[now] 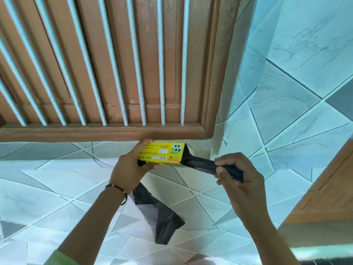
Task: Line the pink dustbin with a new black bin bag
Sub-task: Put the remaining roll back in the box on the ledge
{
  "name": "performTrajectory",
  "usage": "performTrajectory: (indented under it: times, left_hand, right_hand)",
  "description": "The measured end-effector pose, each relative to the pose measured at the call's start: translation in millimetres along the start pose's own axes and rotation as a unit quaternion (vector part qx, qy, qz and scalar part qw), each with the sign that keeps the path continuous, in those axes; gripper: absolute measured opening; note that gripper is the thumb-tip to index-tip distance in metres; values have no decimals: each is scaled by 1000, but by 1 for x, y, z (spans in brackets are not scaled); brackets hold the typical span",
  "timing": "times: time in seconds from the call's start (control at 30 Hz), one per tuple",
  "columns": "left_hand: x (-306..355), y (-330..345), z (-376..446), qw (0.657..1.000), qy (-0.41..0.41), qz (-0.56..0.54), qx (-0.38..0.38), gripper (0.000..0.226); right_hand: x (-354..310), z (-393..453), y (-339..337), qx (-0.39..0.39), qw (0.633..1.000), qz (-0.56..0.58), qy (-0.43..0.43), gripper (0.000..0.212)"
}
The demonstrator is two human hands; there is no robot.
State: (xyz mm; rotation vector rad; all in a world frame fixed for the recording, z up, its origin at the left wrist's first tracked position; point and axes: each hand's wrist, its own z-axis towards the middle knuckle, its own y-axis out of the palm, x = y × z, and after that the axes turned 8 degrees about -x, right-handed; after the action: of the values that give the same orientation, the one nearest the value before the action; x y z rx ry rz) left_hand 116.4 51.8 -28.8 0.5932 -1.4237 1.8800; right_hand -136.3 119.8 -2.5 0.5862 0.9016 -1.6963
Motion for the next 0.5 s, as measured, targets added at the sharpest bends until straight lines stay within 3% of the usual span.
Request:
performTrajectory:
  times: [0.1, 0.2, 0.33, 0.4, 0.5]
  left_hand:
    - [4, 3, -5, 1000, 11, 14, -15, 62]
    - [6, 10, -12, 999, -3, 32, -19, 62]
    - [1, 17, -22, 999, -39, 16, -15, 59]
    - [-4, 17, -26, 999, -52, 3, -10, 58]
    - [-6, 18, -32, 998, -56, -10, -9, 56]
  right_hand:
    - [3, 1, 4, -7, 1000, -12, 18, 13]
    - [3, 2, 9, -2, 997, -31, 66, 26]
    - [2, 2, 15, -98, 987, -24, 126, 49]
    - [4, 2, 16, -72, 988, 15, 139, 49]
    - [5, 3, 16, 33, 985, 62, 155, 34]
